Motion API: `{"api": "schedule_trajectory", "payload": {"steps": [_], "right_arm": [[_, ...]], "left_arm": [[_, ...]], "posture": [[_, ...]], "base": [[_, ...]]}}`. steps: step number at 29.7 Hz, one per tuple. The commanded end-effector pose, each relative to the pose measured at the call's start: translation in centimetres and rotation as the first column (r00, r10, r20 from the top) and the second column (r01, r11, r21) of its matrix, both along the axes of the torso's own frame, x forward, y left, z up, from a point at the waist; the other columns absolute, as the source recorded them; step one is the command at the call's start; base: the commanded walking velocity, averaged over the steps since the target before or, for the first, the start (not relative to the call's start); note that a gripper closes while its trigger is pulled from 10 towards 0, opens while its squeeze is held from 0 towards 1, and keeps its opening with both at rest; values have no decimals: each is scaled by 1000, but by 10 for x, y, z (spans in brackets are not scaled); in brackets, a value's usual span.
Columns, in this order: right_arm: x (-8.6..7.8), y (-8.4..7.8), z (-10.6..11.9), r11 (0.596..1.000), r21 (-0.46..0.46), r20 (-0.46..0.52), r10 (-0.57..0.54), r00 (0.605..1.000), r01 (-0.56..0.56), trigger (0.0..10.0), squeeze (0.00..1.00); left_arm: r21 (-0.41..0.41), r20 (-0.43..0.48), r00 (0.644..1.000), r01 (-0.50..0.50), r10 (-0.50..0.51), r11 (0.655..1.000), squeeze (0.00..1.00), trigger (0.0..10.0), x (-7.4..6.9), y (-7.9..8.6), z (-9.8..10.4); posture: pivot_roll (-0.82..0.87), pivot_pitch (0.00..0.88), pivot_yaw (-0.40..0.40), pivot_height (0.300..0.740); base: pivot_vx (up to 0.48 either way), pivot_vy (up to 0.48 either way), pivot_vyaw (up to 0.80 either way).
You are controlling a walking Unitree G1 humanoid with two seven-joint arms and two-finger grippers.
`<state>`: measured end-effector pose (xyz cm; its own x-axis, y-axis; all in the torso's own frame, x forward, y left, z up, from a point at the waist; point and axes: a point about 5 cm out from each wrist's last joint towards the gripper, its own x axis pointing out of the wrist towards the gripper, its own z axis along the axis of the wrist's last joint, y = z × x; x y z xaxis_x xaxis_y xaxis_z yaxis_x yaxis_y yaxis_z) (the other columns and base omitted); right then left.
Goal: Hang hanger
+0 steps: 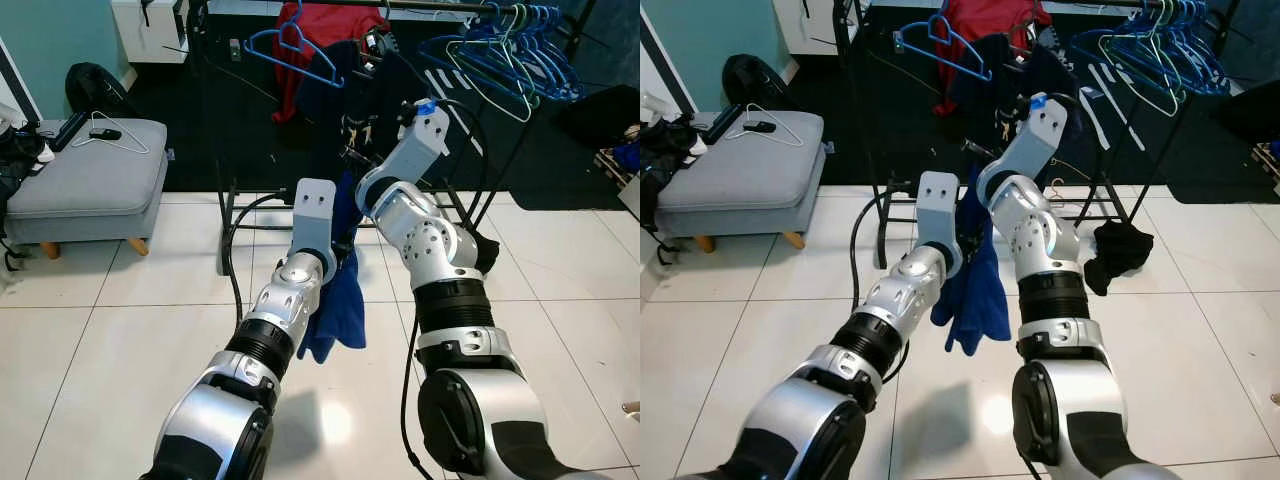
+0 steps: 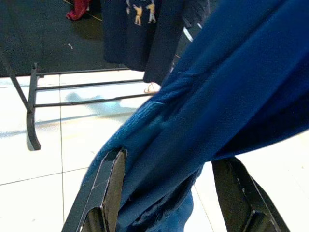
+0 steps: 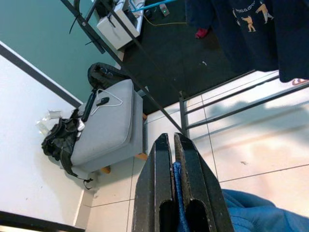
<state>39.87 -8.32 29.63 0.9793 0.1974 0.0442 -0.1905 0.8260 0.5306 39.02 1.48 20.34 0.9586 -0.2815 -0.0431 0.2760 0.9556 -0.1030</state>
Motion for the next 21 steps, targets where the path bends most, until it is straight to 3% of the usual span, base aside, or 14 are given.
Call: {"api": "schedule_trajectory", "payload": {"steps": [1,12,17,21], "right_arm": [[-3,1,6,1000,4,26,0,1000,-1,0,0],[-3,-3,4,1000,1,25,-12,1000,12,0,0],[-3,-3,4,1000,-1,26,-12,1000,12,0,0],[-3,-3,5,1000,-1,26,-11,1000,11,0,0]], "left_arm": [[-9,-16,1000,22,-22,1000,0,10000,-3,-9,-3],[36,35,995,92,-93,995,0,10000,-8,-7,-8],[1,115,993,-5,4,1000,0,10000,-2,15,4],[2,140,990,-8,8,1000,0,10000,-1,19,8]], "posture": [[-110,180,-48,740],[-106,174,-43,740],[-107,178,-45,740],[-107,180,-47,740]], "base": [[0,0,0],[0,0,0],[0,0,0],[0,0,0]]}}
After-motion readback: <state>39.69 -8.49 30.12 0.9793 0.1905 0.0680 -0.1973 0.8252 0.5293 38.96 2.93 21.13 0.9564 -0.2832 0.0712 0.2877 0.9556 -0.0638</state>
